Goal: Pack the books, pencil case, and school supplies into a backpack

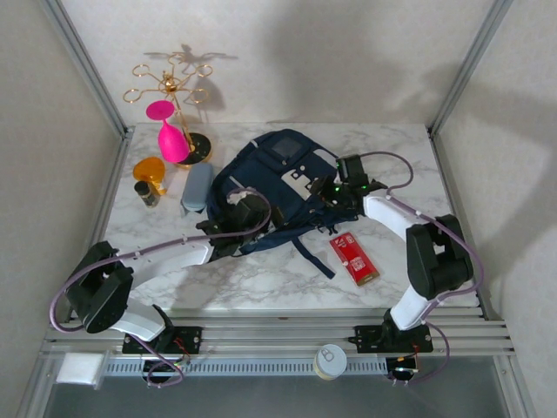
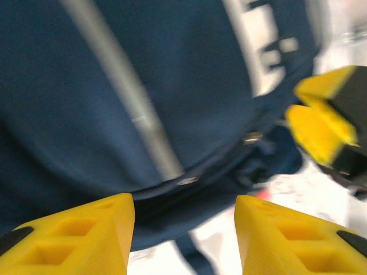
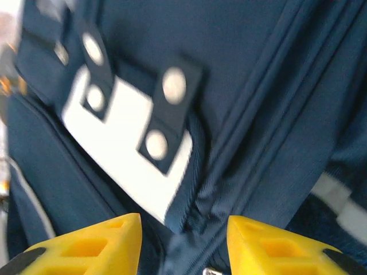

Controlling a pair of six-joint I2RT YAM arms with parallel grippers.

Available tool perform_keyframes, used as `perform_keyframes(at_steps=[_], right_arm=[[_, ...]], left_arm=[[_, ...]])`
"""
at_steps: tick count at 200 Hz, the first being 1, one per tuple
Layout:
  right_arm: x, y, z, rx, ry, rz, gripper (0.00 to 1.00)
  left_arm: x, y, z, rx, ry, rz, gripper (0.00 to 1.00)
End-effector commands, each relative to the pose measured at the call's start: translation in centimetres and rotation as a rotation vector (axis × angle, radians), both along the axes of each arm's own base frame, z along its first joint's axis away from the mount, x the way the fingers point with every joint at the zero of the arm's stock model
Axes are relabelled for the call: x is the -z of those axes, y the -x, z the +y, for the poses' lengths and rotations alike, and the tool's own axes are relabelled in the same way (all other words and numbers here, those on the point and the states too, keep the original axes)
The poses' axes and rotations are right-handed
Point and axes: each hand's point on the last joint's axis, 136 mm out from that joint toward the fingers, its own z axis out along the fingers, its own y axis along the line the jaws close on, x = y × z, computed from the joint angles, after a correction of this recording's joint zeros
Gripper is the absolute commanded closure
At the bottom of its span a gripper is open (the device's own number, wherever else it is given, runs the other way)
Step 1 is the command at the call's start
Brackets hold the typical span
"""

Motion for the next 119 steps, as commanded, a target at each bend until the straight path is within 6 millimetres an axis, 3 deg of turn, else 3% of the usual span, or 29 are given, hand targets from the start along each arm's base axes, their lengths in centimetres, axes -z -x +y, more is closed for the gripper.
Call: perform_keyframes(at_steps=[1, 25, 70, 101, 119], right_arm=[[0.2, 0.8, 1.6, -0.127, 0.083, 0.008, 0.55], [-0.2, 1.7, 4.5, -0.255, 0.023, -0.030, 0.50], [0.4, 1.1, 5.8, -0.313, 0.060, -0.022, 0.54], [3.1, 0.9, 6.4, -0.354, 0.091, 0.043, 0.57], [2.4, 0.2, 7.0, -0.369, 0.077, 0.009, 0.62]], left_arm=[[1.9, 1.3, 1.7, -0.078, -0.008, 0.045, 0.55], [3.4, 2.0, 2.5, -0.096, -0.003, 0.055, 0.63], [5.7, 2.4, 3.3, -0.097, -0.080, 0.089, 0.67], [6.2, 2.6, 3.8, -0.107, -0.080, 0.090, 0.67], [6.3, 2.4, 3.9, -0.107, -0.091, 0.086, 0.67]])
